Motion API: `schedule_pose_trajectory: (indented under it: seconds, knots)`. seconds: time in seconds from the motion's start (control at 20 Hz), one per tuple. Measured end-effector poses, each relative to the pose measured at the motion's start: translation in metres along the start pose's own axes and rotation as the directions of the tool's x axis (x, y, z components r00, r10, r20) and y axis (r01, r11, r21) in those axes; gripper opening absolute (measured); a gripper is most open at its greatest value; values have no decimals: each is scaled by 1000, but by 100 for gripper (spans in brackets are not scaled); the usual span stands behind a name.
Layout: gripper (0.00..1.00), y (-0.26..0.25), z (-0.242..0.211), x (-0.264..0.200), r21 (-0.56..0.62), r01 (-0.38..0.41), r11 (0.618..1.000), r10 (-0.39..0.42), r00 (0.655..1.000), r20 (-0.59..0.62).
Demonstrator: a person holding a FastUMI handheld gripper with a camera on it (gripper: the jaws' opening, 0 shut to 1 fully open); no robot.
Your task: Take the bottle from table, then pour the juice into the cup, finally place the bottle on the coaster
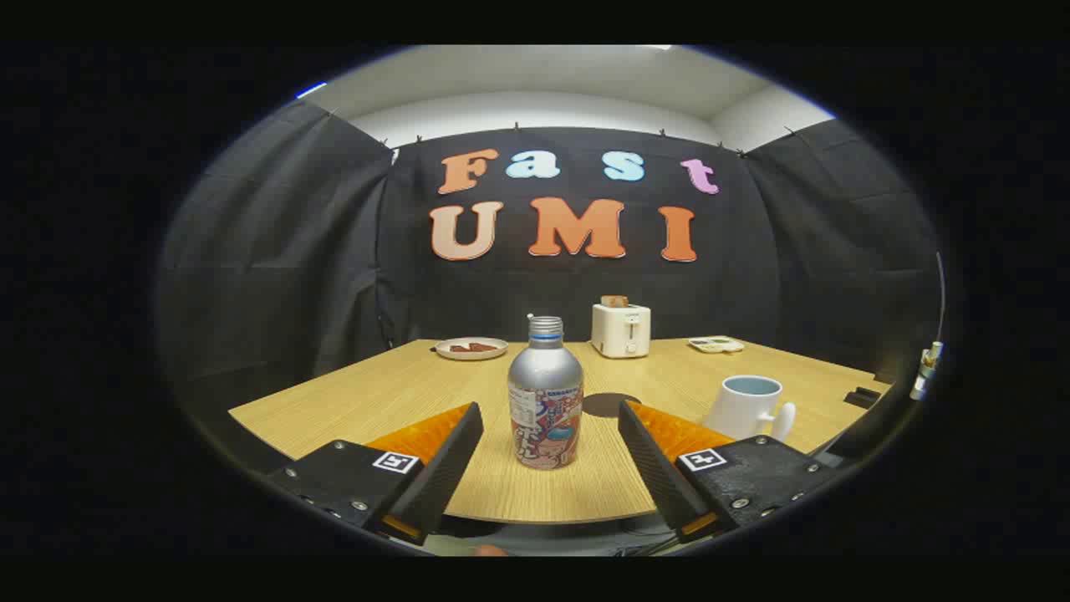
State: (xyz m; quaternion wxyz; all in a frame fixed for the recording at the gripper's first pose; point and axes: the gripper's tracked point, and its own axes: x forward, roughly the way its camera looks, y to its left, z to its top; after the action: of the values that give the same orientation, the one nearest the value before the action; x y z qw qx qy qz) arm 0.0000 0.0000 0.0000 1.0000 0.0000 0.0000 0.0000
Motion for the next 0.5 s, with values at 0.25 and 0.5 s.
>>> schedule_pose_trajectory:
  seconds: [0.25,0.5]
  knots:
    - [97,-1,2,-2,3,0,1000,0,1000,3]
    - [97,0,9,-6,10,0,1000,0,1000,11]
